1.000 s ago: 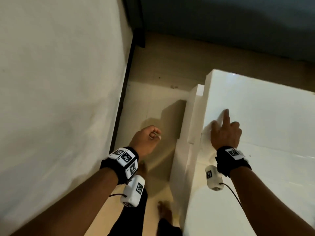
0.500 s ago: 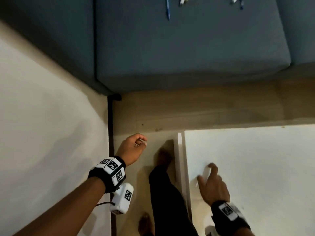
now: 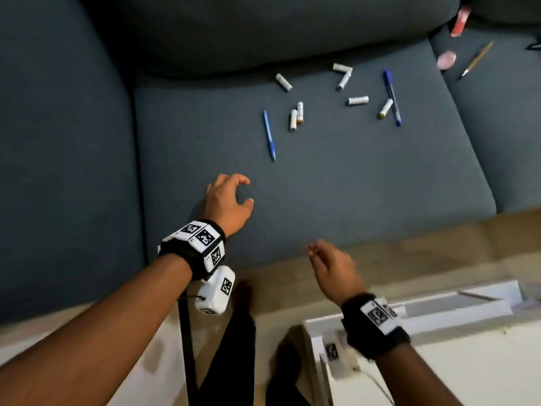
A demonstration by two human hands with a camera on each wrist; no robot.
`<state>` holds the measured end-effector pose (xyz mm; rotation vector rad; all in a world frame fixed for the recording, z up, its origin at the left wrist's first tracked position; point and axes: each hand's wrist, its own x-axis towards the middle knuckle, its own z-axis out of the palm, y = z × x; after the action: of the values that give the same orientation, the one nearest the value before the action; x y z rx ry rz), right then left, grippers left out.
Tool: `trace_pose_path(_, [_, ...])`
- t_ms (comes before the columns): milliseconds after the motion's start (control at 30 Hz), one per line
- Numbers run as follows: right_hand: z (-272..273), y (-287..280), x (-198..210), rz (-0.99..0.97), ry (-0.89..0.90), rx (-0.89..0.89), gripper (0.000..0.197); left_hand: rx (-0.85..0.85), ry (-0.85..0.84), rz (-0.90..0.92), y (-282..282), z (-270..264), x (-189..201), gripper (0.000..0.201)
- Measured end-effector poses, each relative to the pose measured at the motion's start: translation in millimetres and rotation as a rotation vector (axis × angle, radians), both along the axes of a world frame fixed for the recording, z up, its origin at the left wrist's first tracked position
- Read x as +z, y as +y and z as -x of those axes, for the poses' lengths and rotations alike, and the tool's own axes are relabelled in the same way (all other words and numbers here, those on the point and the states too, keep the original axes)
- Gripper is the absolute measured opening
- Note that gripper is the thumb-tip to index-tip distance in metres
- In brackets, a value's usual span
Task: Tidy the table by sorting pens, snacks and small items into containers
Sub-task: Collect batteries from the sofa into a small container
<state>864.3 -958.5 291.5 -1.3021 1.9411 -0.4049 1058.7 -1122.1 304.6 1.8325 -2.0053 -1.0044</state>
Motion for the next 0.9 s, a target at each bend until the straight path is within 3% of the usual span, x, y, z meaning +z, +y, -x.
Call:
trace_pose_path(133, [6,-150,17,0.189,0.025,-0.072,0.044,-0.102,-0.188,0.002,-58,-14,-6,0.054])
trace_pose_path(200, [14,-209,18,0.237,0.088,-0.152,0.038,-0.160,-0.241,-0.007,-74,-20,-11,0.062])
trace_pose_path(267, [19,-264,18,0.174,0.150,-0.224,0.038,-0.189,-0.264,-0.022,-86,-23,-14,0.066])
trace_pose_path(333, [21,-299,14,0.010,0.224,-0.230,0.053,-0.188,-0.262,-0.045,-93,-23,-16,0.069])
trace_pose_path(433, [16,-315,-3,-0.142,0.289,-0.130,0.045,-0.156,-0.248,-0.079,-97,-21,-17,0.068])
trace_pose_path(533, [14,-316,-14,-0.093,0.276,-0.115,0.027,-0.141,-0.245,-0.104,-102,-16,-17,0.060])
trace_pose_path(667, [28,-311,-14,-0.049,0.235,-0.056,0.025,-0.068,-0.136,-0.098,-110,-11,-15,0.033])
trace_pose_path(800, [51,-311,-13,-0.063,-0.040,-0.145,0.023,0.019,0.188,-0.177,-117,9,-3,0.012])
trace_pose_path(900, [51,-306,0,-0.046,-0.298,-0.282,0.014,0.087,0.326,-0.224,-123,38,4,0.013])
